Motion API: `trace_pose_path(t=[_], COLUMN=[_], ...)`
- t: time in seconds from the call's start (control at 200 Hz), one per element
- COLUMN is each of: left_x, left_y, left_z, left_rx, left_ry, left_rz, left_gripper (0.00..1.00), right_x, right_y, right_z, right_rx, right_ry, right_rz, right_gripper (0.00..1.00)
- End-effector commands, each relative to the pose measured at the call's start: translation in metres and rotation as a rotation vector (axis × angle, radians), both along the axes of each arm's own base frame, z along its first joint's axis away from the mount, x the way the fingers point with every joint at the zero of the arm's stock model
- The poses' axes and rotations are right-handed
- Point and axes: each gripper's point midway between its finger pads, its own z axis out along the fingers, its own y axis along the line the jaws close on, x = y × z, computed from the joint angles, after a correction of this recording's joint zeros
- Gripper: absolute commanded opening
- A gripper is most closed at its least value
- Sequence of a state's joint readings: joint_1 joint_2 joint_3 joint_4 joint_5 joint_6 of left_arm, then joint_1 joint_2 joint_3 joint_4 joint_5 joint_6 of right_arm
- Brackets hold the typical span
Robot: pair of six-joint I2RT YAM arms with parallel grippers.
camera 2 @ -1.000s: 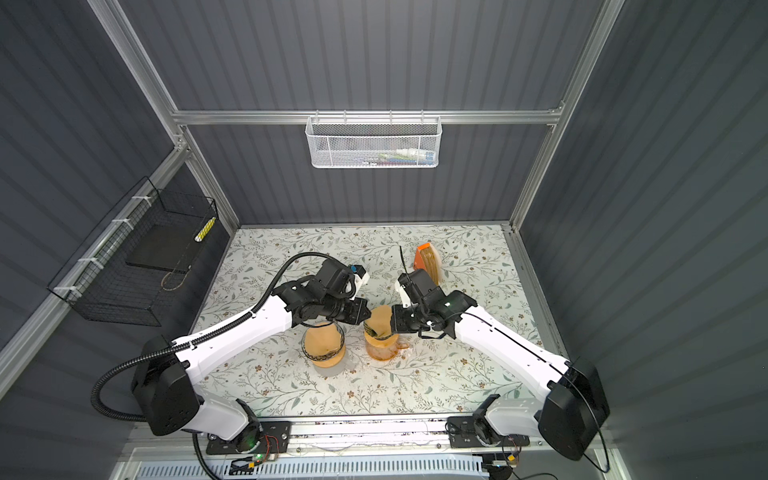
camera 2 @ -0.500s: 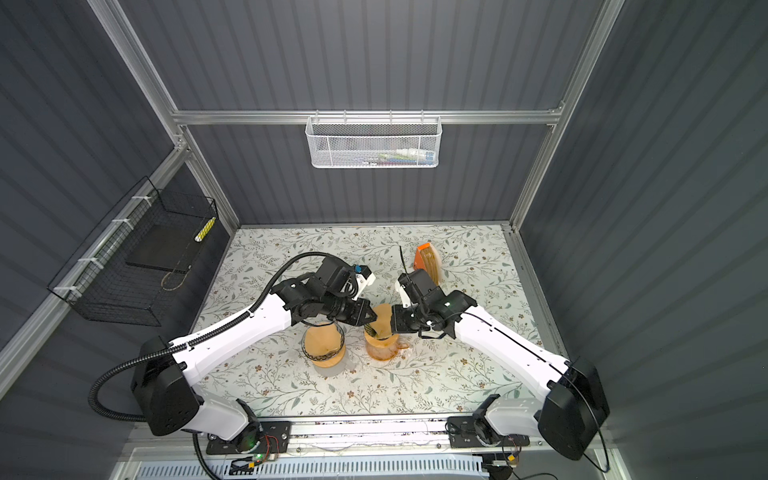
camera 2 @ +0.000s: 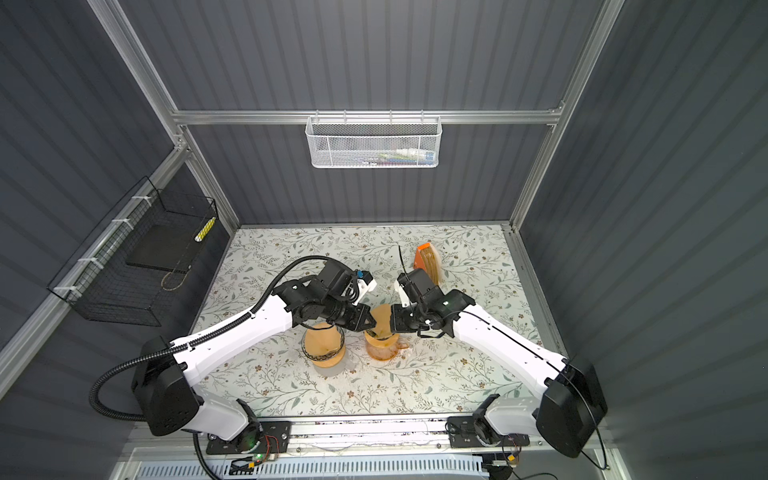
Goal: Place the coffee filter in the dripper
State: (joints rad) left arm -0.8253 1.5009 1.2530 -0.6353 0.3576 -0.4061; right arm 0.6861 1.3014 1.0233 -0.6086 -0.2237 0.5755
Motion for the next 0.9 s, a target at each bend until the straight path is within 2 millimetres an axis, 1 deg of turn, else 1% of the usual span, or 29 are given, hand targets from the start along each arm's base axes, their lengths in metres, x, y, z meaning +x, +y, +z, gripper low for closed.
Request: trace_pose_path(t=[0.0,0.085,0.115,0.365,0.44,0.555,0.645,0.755,0.896], left_x=[-0.002,-0.001,0.004,0.007,0.009,0.013,0.011,0.006,-0.001], left_y=[0.004,0.004,0.007,0.006,0.004,0.002,0.002,0.006,0.014], left_z=[-0.010,-0.013,-0.015,-0.017,-0.011,0.008,0.020,0.025,0.021], left_rx=[0.038,0.043,0.062,0.064,0.055,0.019,-0.002,-0.004,0.012], left_ry=[-0.002,0.002,-0.017,-0.026,-0.039,-0.072,-0.081,-0.080,-0.067], left_rz=[-0.007,-0.008,0.010,0.019,0.025,0.032,0.029,0.026,0.026], left_gripper=[0.10,0.09,0.09,0.09,0.09,0.09,0.09,0.10,0.10], right_x=[0.006,0.007,0.007,0.009,0.009,0.010,0.010,0.011,0.012], right_y=[0.001,0.000,0.000,0.002,0.003,0.004,0.006,0.008,0.010], right_z=[0.003,0.001,0.001,0.001,0.003,0.006,0.006,0.006,0.006], right_rx=[-0.008,-0.012,-0.013,-0.012,-0.010,-0.007,-0.005,-0.005,-0.003], right_ry=[-0.015,-0.016,-0.016,-0.023,-0.025,-0.032,-0.030,-0.031,-0.028], right_rz=[-0.005,-0.007,-0.009,-0.007,-0.005,-0.002,0.000,0.005,0.008], right_gripper=[0.00,0.00,0.00,0.00,0.00,0.00,0.00,0.00,0.00])
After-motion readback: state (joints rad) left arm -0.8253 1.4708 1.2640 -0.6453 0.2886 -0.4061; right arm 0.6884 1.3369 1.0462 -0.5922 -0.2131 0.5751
